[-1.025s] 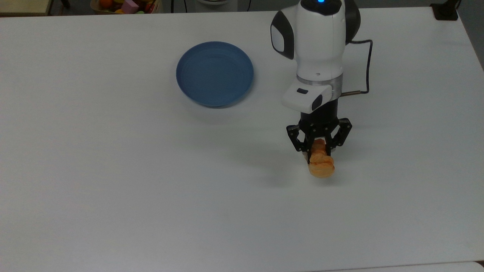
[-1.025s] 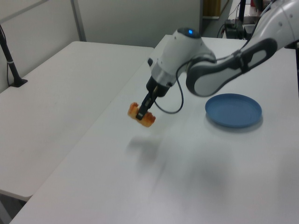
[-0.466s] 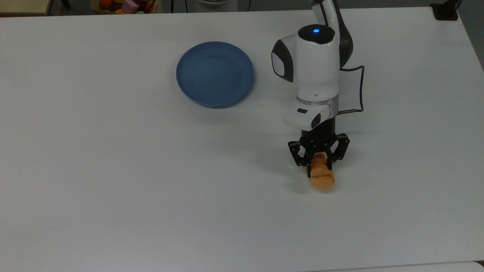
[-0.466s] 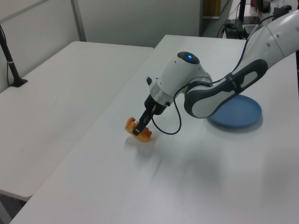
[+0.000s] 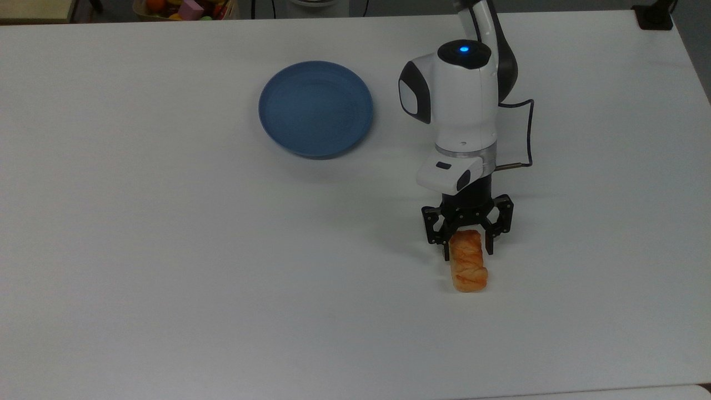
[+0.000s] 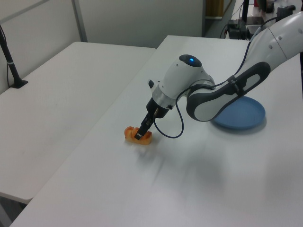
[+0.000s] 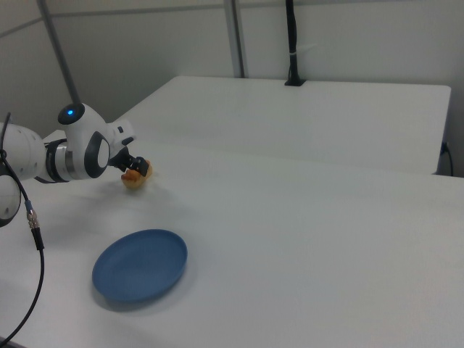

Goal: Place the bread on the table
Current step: 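Lower the bread roll onto the table and open the gripper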

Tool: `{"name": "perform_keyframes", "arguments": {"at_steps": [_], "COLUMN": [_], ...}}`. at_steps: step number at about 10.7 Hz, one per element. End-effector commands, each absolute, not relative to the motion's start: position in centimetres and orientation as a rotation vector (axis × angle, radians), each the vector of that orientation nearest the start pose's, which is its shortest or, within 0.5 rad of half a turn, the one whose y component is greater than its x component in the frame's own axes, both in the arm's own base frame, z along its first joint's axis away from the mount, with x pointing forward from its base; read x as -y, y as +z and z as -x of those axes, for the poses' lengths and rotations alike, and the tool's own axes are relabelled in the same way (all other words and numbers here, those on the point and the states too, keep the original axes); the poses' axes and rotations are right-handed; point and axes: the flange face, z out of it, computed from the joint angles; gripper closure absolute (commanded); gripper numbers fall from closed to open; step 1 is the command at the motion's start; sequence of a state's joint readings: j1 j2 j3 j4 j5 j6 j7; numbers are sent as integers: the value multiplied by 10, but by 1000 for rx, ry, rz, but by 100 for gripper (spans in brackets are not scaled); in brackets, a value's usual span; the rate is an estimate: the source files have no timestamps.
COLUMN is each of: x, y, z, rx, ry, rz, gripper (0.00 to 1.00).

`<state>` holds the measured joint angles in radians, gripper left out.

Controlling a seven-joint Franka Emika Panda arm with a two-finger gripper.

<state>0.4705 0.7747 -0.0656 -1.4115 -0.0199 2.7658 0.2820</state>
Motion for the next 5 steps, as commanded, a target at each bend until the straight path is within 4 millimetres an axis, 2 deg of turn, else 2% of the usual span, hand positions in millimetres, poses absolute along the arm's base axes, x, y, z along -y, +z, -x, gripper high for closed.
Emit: {"name": "perform_keyframes", "arguments": {"at_steps": [1, 2, 3, 5], "x": [-323, -323, -323, -316], "y": [311, 313, 323, 367], "z": [-708, -708, -707, -702], "rx": [247, 253, 262, 251], "ry": [-895, -899, -915, -955], "rz": [2840, 2840, 2835, 2814], "gripper": [0, 0, 0, 0]}}
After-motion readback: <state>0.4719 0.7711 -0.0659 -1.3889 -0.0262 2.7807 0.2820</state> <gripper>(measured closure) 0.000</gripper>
